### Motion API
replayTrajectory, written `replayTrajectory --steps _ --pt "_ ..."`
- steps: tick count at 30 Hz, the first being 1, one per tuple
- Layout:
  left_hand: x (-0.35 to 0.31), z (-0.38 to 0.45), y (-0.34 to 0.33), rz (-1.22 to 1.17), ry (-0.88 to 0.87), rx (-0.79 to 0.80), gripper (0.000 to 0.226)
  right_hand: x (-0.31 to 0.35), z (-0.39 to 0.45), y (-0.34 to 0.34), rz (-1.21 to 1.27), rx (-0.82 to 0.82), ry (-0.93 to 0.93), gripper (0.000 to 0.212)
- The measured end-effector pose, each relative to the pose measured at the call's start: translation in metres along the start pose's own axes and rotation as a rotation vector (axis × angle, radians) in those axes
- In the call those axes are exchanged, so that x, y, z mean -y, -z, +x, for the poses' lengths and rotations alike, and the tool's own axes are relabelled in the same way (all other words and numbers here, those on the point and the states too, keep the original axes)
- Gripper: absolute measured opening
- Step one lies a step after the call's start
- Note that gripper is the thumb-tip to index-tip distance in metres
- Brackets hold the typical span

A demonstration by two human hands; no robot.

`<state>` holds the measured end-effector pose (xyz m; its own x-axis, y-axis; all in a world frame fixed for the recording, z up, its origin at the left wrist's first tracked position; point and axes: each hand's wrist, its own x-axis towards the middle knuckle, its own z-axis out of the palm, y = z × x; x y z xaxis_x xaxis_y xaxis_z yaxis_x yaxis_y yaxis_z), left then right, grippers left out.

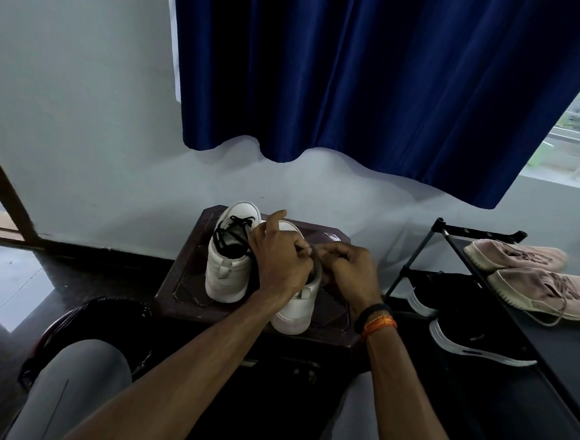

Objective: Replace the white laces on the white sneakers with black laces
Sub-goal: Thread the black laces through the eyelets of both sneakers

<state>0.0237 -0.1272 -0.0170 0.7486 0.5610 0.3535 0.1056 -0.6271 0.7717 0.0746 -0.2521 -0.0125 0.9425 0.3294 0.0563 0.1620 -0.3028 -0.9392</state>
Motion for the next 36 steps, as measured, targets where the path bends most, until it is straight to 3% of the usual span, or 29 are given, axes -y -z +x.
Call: replayTrajectory --steps 8,15,19,24,28,31,36 --pt "0.001 0.006 0.002 0.096 -0.095 -0.007 0.015 0.001 0.002 -0.007 0.461 0.014 -0.249 0.019" --pt "0.001 0.013 -0.002 0.208 -0.188 -0.051 0.014 -0.005 0.010 -0.008 0.472 0.001 -0.283 0.021" --pt "0.000 0.019 0.002 0.334 -0.246 0.060 0.013 -0.004 0.012 -0.007 0.457 0.018 -0.279 0.019" --pt "0.001 0.023 0.001 0.310 -0.222 0.125 0.012 0.008 0.013 -0.007 0.370 0.048 -0.227 0.023" --pt "-0.003 0.019 0.007 0.376 -0.254 0.067 0.013 0.012 0.015 -0.015 0.342 0.006 -0.193 0.015" --pt "-0.003 0.016 0.011 0.379 -0.240 0.068 0.020 0.009 0.015 -0.016 0.533 -0.109 -0.258 0.020" --pt "0.000 0.015 0.012 0.353 -0.211 0.040 0.025 0.000 0.015 0.010 1.096 -0.315 -0.294 0.033"
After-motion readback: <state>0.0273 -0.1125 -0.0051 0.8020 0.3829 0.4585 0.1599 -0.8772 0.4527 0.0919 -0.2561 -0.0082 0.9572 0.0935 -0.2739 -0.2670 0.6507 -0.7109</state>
